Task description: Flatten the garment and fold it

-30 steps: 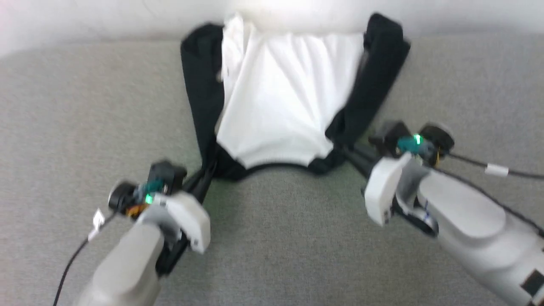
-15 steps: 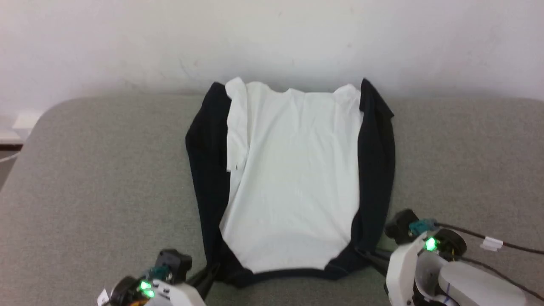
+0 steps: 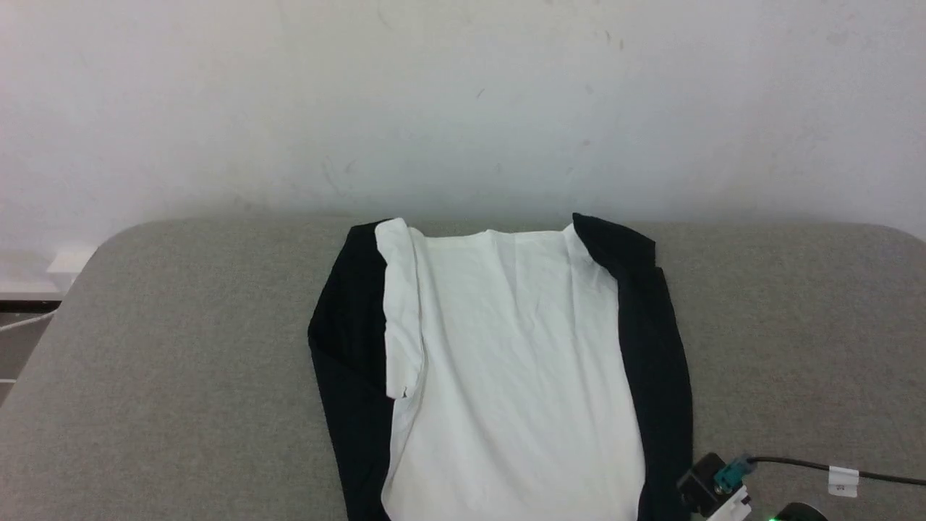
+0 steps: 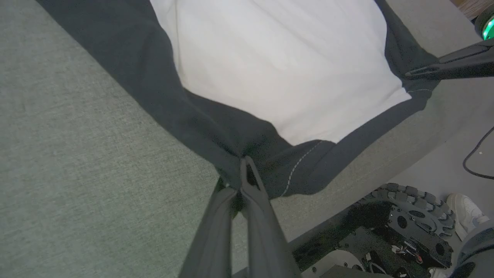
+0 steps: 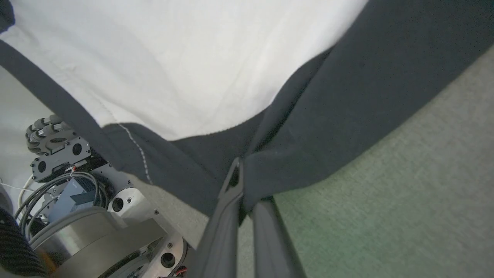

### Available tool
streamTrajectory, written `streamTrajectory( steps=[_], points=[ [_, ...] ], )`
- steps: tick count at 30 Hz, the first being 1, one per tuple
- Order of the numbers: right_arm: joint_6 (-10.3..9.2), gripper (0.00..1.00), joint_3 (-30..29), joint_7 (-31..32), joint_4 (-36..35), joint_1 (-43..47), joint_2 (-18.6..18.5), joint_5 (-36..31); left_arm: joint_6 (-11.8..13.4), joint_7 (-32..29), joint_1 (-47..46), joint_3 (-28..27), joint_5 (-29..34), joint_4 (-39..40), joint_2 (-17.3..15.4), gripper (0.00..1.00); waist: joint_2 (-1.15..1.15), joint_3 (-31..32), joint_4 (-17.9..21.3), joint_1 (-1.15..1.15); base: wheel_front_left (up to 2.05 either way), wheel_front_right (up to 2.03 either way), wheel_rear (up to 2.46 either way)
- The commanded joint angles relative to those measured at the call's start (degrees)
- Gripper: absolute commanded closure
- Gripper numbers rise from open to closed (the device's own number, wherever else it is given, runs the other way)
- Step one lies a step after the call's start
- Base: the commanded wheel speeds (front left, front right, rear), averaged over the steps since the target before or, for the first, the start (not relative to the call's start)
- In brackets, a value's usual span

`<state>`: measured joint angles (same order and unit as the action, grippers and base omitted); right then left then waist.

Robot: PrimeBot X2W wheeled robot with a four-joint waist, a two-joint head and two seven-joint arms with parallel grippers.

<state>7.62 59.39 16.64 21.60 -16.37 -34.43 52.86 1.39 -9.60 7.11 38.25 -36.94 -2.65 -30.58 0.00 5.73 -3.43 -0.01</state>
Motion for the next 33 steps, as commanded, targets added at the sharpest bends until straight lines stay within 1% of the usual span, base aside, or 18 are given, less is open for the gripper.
streamTrajectory(
  steps=[1, 5, 8, 16, 17, 18, 23, 26, 28, 30, 31, 33],
  points=[
    [-0.13, 1.00, -0.9, 1.1, -0.1, 1.9, -0.9, -0.3, 0.8, -0.3, 1.0, -0.1, -0.7, 0.2, -1.1, 1.00, 0.00, 0.4, 0.0, 0.01, 0.00, 0.00, 0.00],
    [-0.13, 1.00, -5.2, 6.1, -2.0, 6.9, -0.9, -1.4, 1.3, -1.6, 2.5, 0.6, -1.3, 1.2, -1.5, 1.00, 0.00, 0.6, -0.2, 0.01, 0.00, 0.00, 0.00],
    [-0.13, 1.00, -9.0, 9.1, -3.4, 10.8, -0.2, -3.3, 1.5, -2.4, 3.5, 1.2, -1.5, 1.5, -1.6, 1.00, 0.00, 0.5, -0.3, 0.01, 0.00, 0.00, 0.00],
    [-0.13, 1.00, -19.6, 13.0, -8.4, 18.6, 4.1, -10.6, 1.7, -2.7, 4.0, 1.8, -2.0, 1.0, -1.2, 1.00, 0.00, -0.6, -0.4, 0.01, 0.00, 0.00, 0.00],
    [-0.13, 0.91, -21.5, 13.0, -8.9, 19.0, 4.6, -11.6, 1.9, -2.7, 3.8, 1.6, -2.2, 1.0, -1.1, 0.82, 0.00, -0.7, -0.4, 0.01, 0.00, 0.00, 0.00],
    [-0.13, 0.00, -23.4, 12.5, -9.7, 19.4, 5.2, -12.8, 2.1, -2.4, 3.4, 1.2, -2.2, 1.1, -1.0, 0.00, 0.00, -0.9, -0.4, 0.01, 0.00, 0.00, 0.00],
    [-0.13, 0.00, -33.6, 13.0, -16.6, 21.0, 7.3, -14.0, 3.2, 1.0, 0.6, -1.9, -2.1, 3.0, -0.5, 0.00, 0.00, -2.1, -0.7, 0.01, 0.00, 0.00, 0.00],
    [-0.13, 0.00, -40.8, 15.7, -21.8, 21.3, 7.6, -13.8, 4.1, 4.0, -1.5, -4.8, -2.7, 4.9, 0.3, 0.00, 0.00, -3.5, -1.2, 0.01, 0.00, 0.00, 0.00],
    [-0.13, 0.00, -45.8, 16.7, -25.1, 20.3, 8.1, -14.7, 4.7, 7.3, -3.3, -7.2, -2.6, 5.9, 0.9, 0.00, 0.00, -4.6, -1.4, 0.01, 0.00, 0.00, 0.00],
    [-0.13, 0.00, -49.5, 17.0, -27.3, 18.2, 8.1, -17.2, 5.5, 11.3, -5.0, -9.5, -1.7, 6.2, 1.5, 0.00, 0.00, -6.0, -1.8, 0.01, 0.00, 0.00, 0.00],
    [-0.13, 0.00, -51.0, 16.9, -28.0, 16.8, 8.0, -18.9, 5.8, 13.6, -6.0, -10.6, -1.1, 6.2, 1.9, 0.00, 0.00, -7.1, -2.0, 0.01, 0.00, 0.00, 0.00],
    [-0.13, 0.00, -54.7, 15.5, -27.6, 13.3, 9.4, -22.1, 6.4, 18.5, -8.0, -12.5, 0.2, 5.7, 2.9, 0.00, 0.00, -9.2, -2.5, 0.01, 0.00, 0.00, 0.00]
  ],
)
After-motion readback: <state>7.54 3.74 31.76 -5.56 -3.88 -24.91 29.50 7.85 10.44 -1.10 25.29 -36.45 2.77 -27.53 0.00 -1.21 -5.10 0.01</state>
